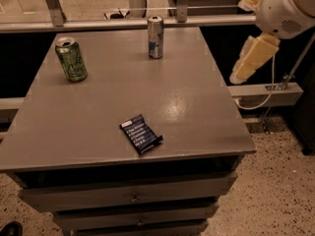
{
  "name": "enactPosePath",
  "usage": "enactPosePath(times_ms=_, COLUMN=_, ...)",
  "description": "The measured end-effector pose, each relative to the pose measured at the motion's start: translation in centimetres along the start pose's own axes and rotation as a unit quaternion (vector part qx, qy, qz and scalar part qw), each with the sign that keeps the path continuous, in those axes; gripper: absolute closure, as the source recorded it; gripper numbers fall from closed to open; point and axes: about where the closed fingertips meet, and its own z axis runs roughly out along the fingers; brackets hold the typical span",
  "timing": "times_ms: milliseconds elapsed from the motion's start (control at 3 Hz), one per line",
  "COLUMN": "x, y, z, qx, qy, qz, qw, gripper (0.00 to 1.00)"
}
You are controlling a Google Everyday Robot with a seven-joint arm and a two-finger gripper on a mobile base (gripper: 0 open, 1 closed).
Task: Knock redbull can over
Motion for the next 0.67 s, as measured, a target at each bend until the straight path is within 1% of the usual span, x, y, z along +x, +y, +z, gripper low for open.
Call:
enactPosePath(times_ms=333, x=-1.72, y=-5.16, z=3.16, qx=0.021, qy=-0.067, qz=0.019, qw=0.9973, gripper=0.0)
enactPosePath(times_ms=667, x=-1.77, y=-5.18, z=3.37, qx=0.022, qy=-0.07, qz=0.021, qw=0.997, gripper=0.0)
